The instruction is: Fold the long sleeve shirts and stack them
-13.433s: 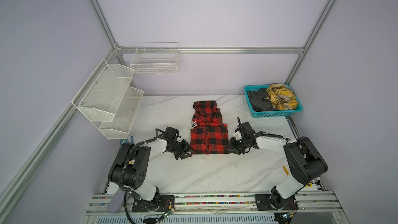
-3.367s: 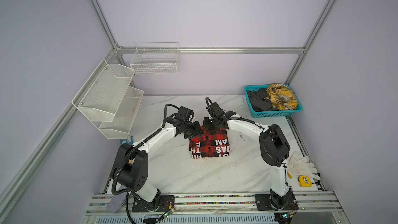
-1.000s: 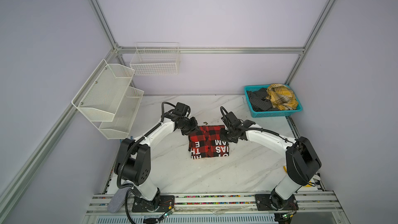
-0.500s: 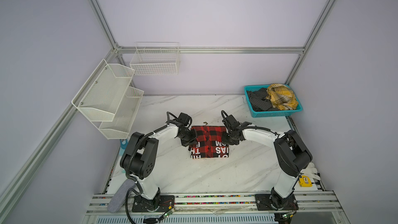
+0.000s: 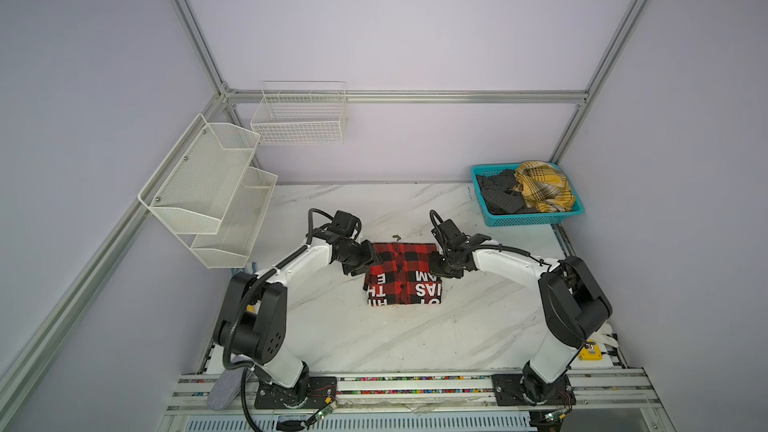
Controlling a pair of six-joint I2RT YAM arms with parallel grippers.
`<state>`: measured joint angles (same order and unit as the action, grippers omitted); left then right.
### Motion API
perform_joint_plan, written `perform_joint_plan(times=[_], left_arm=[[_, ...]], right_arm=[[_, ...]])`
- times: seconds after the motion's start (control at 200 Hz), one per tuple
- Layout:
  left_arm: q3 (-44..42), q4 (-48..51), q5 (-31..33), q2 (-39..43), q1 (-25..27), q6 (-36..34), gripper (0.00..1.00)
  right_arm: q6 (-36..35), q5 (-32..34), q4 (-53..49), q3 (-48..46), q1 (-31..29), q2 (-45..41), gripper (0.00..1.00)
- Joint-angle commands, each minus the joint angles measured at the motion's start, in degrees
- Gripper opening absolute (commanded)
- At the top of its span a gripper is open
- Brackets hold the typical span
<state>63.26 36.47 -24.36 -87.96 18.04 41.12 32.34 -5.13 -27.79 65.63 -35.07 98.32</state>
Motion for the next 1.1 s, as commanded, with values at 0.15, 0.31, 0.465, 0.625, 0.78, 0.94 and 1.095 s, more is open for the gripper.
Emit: perform_joint_plan(times=[0.15, 0.31, 0.465, 0.625, 0.78, 0.94, 1.095], left_arm=[[-5.2, 3.4, 3.2, 14.2, -6.7, -5.1, 0.64], [-10.3, 3.6, -6.0, 14.6, -12.2, -4.1, 0.66], [-13.5, 1.4, -10.0, 14.9, -13.3, -3.7, 0.76], [-15.9, -0.2, -11.0, 14.0, -13.4, -4.2, 0.82], [-17.9, -0.9, -9.6, 10.5, -13.4, -4.3, 0.84], [-19.9, -2.5, -10.3, 8.6, -13.3, -4.3, 0.85], [-21.5, -4.5, -11.2, 7.5, -13.2, -3.2, 0.87]], right_arm=[[-0.2, 1.6, -4.2, 2.6, -0.2, -6.0, 0.17], [0.3, 0.7, -3.8, 1.2, -0.2, -7.5, 0.18], [1.3, -0.4, -2.1, -1.2, -0.2, -8.2, 0.2], [2.9, -3.4, 1.7, -4.7, -0.2, -8.1, 0.22], [4.3, -6.3, 5.0, -7.6, -0.1, -6.7, 0.22], [4.9, -7.1, 6.6, -8.9, -0.2, -5.6, 0.26], [5.0, -7.0, 6.7, -9.0, -0.2, -4.2, 0.27]])
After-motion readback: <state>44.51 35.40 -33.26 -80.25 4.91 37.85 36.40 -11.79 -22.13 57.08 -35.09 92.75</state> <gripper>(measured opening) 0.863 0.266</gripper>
